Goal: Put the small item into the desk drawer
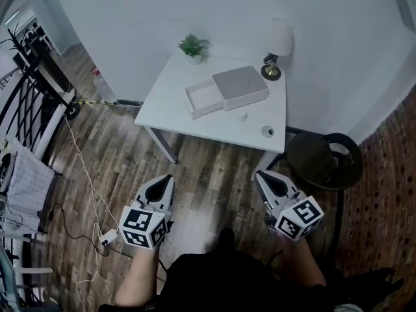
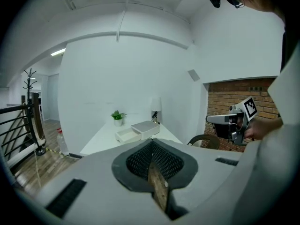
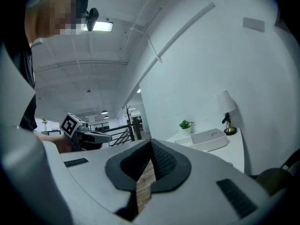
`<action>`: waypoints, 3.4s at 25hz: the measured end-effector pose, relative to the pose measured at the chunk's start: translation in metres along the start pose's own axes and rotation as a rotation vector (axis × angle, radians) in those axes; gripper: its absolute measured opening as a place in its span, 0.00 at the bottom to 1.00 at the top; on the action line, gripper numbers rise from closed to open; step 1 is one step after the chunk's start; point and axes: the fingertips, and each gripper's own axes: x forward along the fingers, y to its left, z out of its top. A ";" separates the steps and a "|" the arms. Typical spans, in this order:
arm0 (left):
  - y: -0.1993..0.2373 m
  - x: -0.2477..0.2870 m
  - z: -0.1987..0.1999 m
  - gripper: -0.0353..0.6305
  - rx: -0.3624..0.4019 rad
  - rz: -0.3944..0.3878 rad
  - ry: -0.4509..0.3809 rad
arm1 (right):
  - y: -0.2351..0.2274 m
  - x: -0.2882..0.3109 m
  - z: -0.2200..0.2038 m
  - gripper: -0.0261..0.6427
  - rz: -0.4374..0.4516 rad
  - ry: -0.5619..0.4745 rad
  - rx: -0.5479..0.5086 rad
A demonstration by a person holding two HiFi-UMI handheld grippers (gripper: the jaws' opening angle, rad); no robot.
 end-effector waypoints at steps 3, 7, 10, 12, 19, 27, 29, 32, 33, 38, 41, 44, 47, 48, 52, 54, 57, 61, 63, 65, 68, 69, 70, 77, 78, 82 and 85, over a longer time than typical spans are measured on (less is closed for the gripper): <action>-0.009 0.008 0.006 0.07 0.009 -0.020 -0.005 | -0.012 -0.008 0.000 0.04 -0.023 0.002 0.005; -0.012 0.017 0.012 0.07 0.019 -0.034 -0.012 | -0.021 -0.018 0.003 0.04 -0.046 -0.012 0.013; -0.010 0.030 0.017 0.07 0.020 -0.043 -0.020 | -0.030 -0.019 0.004 0.04 -0.072 -0.011 0.018; -0.007 0.042 0.018 0.07 0.016 -0.052 -0.029 | -0.038 -0.016 0.002 0.04 -0.083 -0.001 0.021; 0.024 0.091 0.020 0.07 -0.039 -0.068 -0.056 | -0.062 0.021 0.006 0.04 -0.094 0.052 -0.009; 0.097 0.173 0.039 0.07 -0.074 -0.085 -0.047 | -0.109 0.119 0.029 0.04 -0.092 0.101 -0.041; 0.113 0.194 0.047 0.07 -0.077 -0.088 -0.047 | -0.118 0.145 0.030 0.04 -0.077 0.127 -0.054; 0.135 0.222 0.054 0.07 -0.089 -0.093 -0.040 | -0.135 0.183 0.031 0.04 -0.062 0.163 -0.052; 0.143 0.229 0.054 0.07 -0.097 -0.090 -0.037 | -0.140 0.195 0.032 0.04 -0.056 0.173 -0.049; 0.185 0.248 0.053 0.07 -0.135 -0.062 -0.018 | -0.146 0.256 0.037 0.04 -0.002 0.205 -0.052; 0.204 0.257 0.054 0.07 -0.143 -0.039 -0.011 | -0.150 0.281 0.032 0.04 0.025 0.227 -0.047; 0.212 0.266 0.059 0.07 -0.162 -0.016 -0.014 | -0.159 0.295 0.032 0.05 0.052 0.245 -0.048; 0.211 0.278 0.064 0.07 -0.166 0.002 -0.010 | -0.176 0.303 0.036 0.05 0.070 0.250 -0.044; 0.210 0.282 0.065 0.07 -0.168 0.011 -0.008 | -0.182 0.306 0.037 0.05 0.081 0.253 -0.042; 0.202 0.305 0.072 0.07 -0.186 0.075 -0.004 | -0.212 0.312 0.035 0.05 0.151 0.281 -0.030; 0.193 0.315 0.076 0.07 -0.200 0.113 -0.005 | -0.227 0.312 0.032 0.05 0.195 0.300 -0.024; 0.174 0.328 0.077 0.07 -0.219 0.164 0.007 | -0.249 0.306 0.027 0.05 0.265 0.334 -0.022; 0.149 0.339 0.077 0.07 -0.237 0.232 0.012 | -0.274 0.295 0.014 0.05 0.362 0.399 -0.039; 0.140 0.342 0.075 0.07 -0.244 0.263 0.014 | -0.281 0.291 0.004 0.09 0.403 0.435 -0.058; 0.131 0.341 0.068 0.07 -0.258 0.287 0.022 | -0.280 0.286 -0.010 0.14 0.446 0.479 -0.081; 0.120 0.339 0.057 0.07 -0.283 0.306 0.036 | -0.277 0.280 -0.028 0.18 0.497 0.535 -0.123; 0.118 0.339 0.053 0.07 -0.290 0.308 0.040 | -0.277 0.279 -0.034 0.19 0.504 0.552 -0.135; 0.116 0.339 0.048 0.07 -0.298 0.308 0.045 | -0.277 0.280 -0.040 0.21 0.506 0.569 -0.146; 0.119 0.336 0.021 0.07 -0.329 0.295 0.069 | -0.283 0.284 -0.093 0.34 0.463 0.722 -0.224; 0.120 0.336 0.016 0.07 -0.338 0.290 0.071 | -0.284 0.285 -0.101 0.35 0.452 0.741 -0.235; 0.122 0.335 -0.001 0.07 -0.357 0.276 0.092 | -0.290 0.288 -0.120 0.37 0.395 0.779 -0.274; 0.126 0.334 -0.011 0.07 -0.375 0.273 0.104 | -0.294 0.290 -0.131 0.39 0.368 0.808 -0.298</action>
